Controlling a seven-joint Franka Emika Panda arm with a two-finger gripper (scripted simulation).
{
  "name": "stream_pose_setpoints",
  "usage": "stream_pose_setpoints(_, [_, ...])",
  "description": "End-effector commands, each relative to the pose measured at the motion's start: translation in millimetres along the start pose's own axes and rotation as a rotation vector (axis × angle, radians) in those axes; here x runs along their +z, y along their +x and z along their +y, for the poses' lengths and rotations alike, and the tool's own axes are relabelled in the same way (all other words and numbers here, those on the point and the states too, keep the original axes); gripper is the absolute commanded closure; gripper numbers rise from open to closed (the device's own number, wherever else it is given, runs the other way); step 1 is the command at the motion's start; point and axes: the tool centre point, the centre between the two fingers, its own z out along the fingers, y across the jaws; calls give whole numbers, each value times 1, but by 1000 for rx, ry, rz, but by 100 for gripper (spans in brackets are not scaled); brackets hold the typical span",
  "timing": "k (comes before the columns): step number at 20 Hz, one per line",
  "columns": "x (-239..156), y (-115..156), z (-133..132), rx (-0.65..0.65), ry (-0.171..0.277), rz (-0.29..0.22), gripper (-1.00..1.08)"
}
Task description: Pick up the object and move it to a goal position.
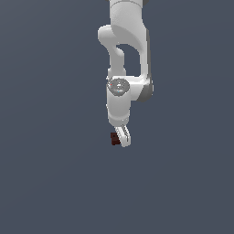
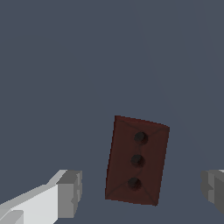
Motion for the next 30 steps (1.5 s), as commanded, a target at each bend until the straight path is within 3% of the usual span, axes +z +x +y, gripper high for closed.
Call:
stream_pose_setpoints(1, [3, 0, 1, 51, -1, 2, -92])
stream_pose_setpoints(9, [10, 0, 3, 142, -3, 5, -92])
stream_pose_setpoints(17, [14, 0, 4, 148, -4, 5, -92])
stream_pose_setpoints(30, [60, 0, 4, 153, -4, 5, -92])
